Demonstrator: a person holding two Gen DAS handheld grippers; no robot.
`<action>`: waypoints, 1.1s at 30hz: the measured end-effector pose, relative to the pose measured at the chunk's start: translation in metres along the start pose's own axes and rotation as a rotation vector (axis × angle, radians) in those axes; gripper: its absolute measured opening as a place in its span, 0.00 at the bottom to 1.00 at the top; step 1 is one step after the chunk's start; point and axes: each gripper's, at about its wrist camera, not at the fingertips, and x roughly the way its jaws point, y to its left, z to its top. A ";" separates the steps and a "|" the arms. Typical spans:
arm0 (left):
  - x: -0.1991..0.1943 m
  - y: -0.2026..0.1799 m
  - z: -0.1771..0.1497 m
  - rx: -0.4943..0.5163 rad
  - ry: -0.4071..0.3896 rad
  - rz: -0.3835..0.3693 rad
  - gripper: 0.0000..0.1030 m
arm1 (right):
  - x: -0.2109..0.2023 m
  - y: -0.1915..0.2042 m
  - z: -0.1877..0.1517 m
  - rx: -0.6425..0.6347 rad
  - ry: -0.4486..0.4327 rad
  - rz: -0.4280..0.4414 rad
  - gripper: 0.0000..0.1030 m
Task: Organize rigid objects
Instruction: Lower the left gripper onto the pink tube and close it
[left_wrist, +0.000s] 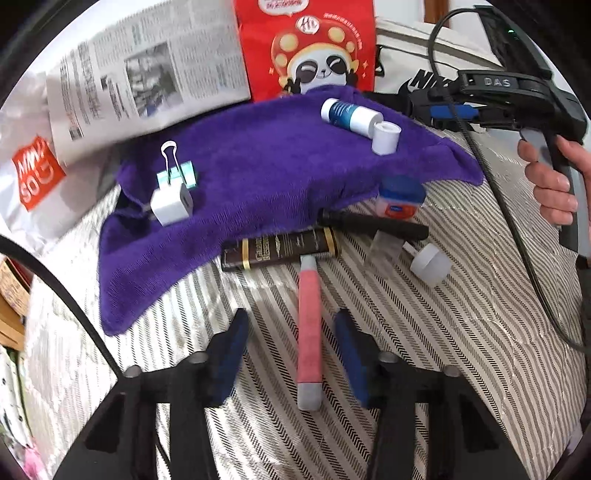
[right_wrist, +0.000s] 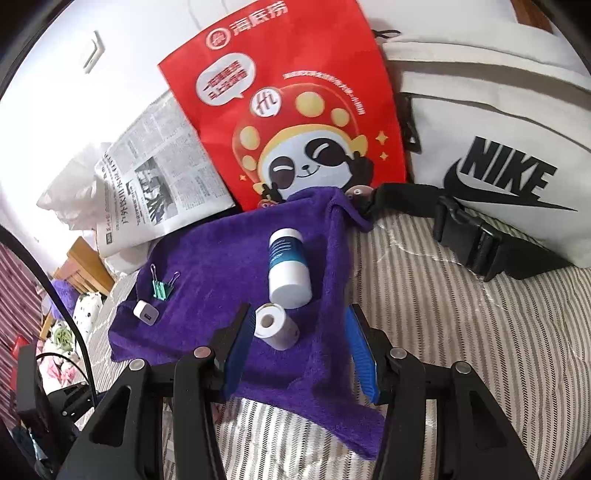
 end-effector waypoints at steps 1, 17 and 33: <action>0.000 0.002 0.000 -0.015 0.000 -0.014 0.39 | 0.002 0.005 -0.001 -0.015 0.006 0.009 0.49; 0.005 0.021 0.000 -0.107 -0.010 0.029 0.12 | 0.013 0.067 -0.021 -0.224 0.050 0.026 0.49; 0.004 0.086 -0.009 -0.301 -0.052 0.113 0.12 | -0.021 0.085 -0.050 -0.334 0.037 0.119 0.49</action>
